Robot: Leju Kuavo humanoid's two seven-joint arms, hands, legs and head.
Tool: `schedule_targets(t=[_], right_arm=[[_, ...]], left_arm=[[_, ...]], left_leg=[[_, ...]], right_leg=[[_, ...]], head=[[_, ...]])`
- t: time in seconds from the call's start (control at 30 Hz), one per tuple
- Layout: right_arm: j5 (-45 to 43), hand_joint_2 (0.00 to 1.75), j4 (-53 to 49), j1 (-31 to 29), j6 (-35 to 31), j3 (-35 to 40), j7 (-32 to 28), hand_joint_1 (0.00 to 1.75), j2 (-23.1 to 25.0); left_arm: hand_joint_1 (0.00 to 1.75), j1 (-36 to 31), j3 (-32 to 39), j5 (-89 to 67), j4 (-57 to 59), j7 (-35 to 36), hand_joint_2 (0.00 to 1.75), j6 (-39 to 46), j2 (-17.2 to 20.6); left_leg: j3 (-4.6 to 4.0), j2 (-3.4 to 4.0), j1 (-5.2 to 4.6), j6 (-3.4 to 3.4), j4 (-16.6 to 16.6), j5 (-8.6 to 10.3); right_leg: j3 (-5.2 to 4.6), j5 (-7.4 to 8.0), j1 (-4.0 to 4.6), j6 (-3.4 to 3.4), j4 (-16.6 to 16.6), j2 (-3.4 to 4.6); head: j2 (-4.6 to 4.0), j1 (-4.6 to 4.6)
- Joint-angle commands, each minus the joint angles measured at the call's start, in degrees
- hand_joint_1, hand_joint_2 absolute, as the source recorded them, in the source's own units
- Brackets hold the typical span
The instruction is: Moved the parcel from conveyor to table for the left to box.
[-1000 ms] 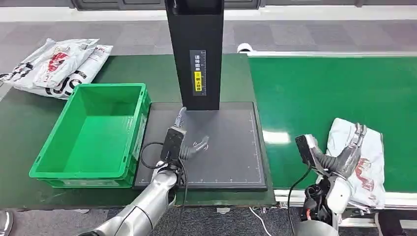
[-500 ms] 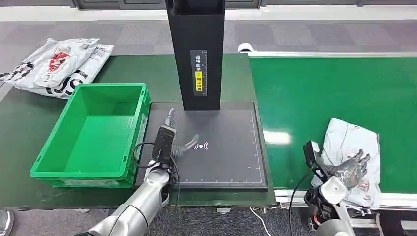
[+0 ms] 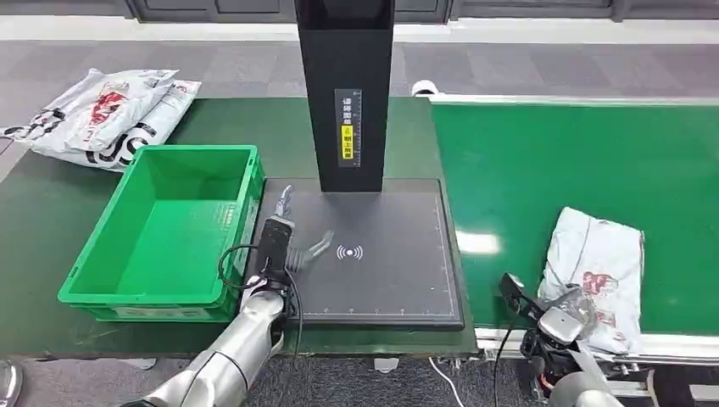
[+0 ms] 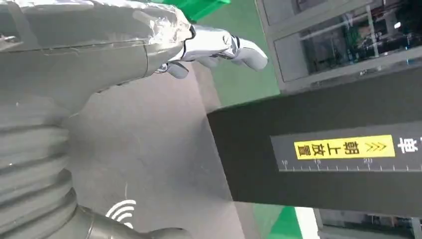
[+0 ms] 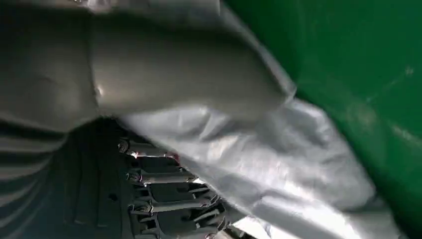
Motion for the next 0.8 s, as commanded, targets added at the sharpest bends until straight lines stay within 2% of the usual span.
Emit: schedule_targets(t=[0.03,0.4,0.43,0.5,0.53,0.57,0.6,0.67,0.7,0.77,0.8], right_arm=[[-0.1,1.75,5.0,-0.4,-3.4,-1.7,-2.4,1.75,0.1],[-0.1,1.75,4.9,-0.5,-4.1,-1.9,-2.8,1.75,0.3],[0.1,1.75,4.5,-0.4,-7.5,-2.2,-3.8,1.75,0.5],[-0.6,1.75,3.5,-2.1,-21.6,-3.9,-9.8,1.75,1.8],[-0.8,1.75,3.0,-2.8,-25.0,-4.0,-11.7,1.75,2.3],[-2.5,1.75,-5.8,-2.3,-27.2,-5.5,-16.9,1.75,4.1],[-2.5,1.75,-14.1,-1.4,-27.2,-7.3,-21.0,1.75,6.1],[-4.8,1.75,-27.8,-1.0,-27.2,-11.7,-33.0,1.75,10.2],[-7.2,1.75,-32.4,-1.3,-27.2,-14.2,-40.4,1.75,12.6],[-7.9,1.75,-37.5,-2.6,-27.2,-17.3,-50.8,1.75,17.9],[-7.6,1.75,-38.7,-2.6,-27.2,-16.7,-52.6,1.75,19.3]], left_arm=[[0.0,-0.8,3.9,-0.1,0.9,0.2,1.75,0.1,1.8],[0.0,-0.8,3.9,-0.1,0.7,0.2,1.75,0.1,1.9],[0.0,-0.8,3.9,-0.2,0.6,0.2,1.75,0.4,1.8],[0.0,0.0,4.4,-0.2,-0.6,0.2,1.75,2.1,2.3],[0.0,0.1,4.6,-0.2,-0.9,0.2,1.75,2.6,2.5],[0.0,0.2,4.8,-0.4,-1.0,0.2,1.75,3.2,2.8],[0.0,0.0,5.0,-0.7,-0.5,0.2,1.75,3.8,3.0],[0.0,-0.8,5.1,-1.5,0.9,0.2,1.75,4.9,2.9],[0.0,-1.5,5.1,-2.0,2.1,0.2,1.75,5.6,2.8],[0.0,-3.8,4.9,-3.9,5.8,0.2,1.75,7.6,2.5],[0.0,-4.6,5.0,-4.3,6.6,0.2,1.75,8.0,2.5]], left_leg=[[-0.13,0.07,0.02,0.04,-0.1,0.12],[-0.06,0.11,0.0,0.03,-0.1,0.08],[-0.07,0.14,0.0,0.02,-0.1,0.1],[-0.09,0.15,0.03,-0.02,0.0,0.03],[-0.1,0.17,0.02,-0.02,0.0,-0.02],[-0.12,0.28,0.0,-0.02,0.0,0.02],[-0.2,0.34,-0.01,-0.02,0.0,-0.01],[-0.4,0.82,-0.08,-0.04,0.0,-0.01],[-0.54,0.73,-0.07,-0.05,0.1,-0.01],[-0.6,0.87,-0.11,-0.1,0.1,0.0],[-0.63,0.74,-0.06,-0.13,0.1,0.02]], right_leg=[[0.0,0.15,0.03,-0.02,-0.2,-0.02],[0.0,0.19,0.04,-0.03,-0.2,0.05],[-0.03,0.2,0.03,-0.04,-0.2,0.07],[-0.05,0.16,0.05,-0.06,-0.1,0.09],[-0.07,0.13,0.04,-0.04,0.0,0.15],[-0.12,0.18,0.02,-0.06,-0.1,0.23],[-0.21,0.17,0.0,-0.04,0.0,0.32],[-0.61,0.28,-0.07,-0.09,0.1,0.74],[-0.73,0.31,-0.07,-0.13,0.2,0.67],[-0.87,0.33,-0.1,-0.19,0.3,0.76],[-0.89,0.31,-0.06,-0.19,0.3,0.66]], head=[[0.02,0.02],[0.02,0.0],[0.02,0.0],[0.02,0.0],[0.0,0.0],[0.02,0.0],[0.02,0.02],[0.0,0.02],[0.02,0.02],[0.02,0.02],[0.0,0.02]])
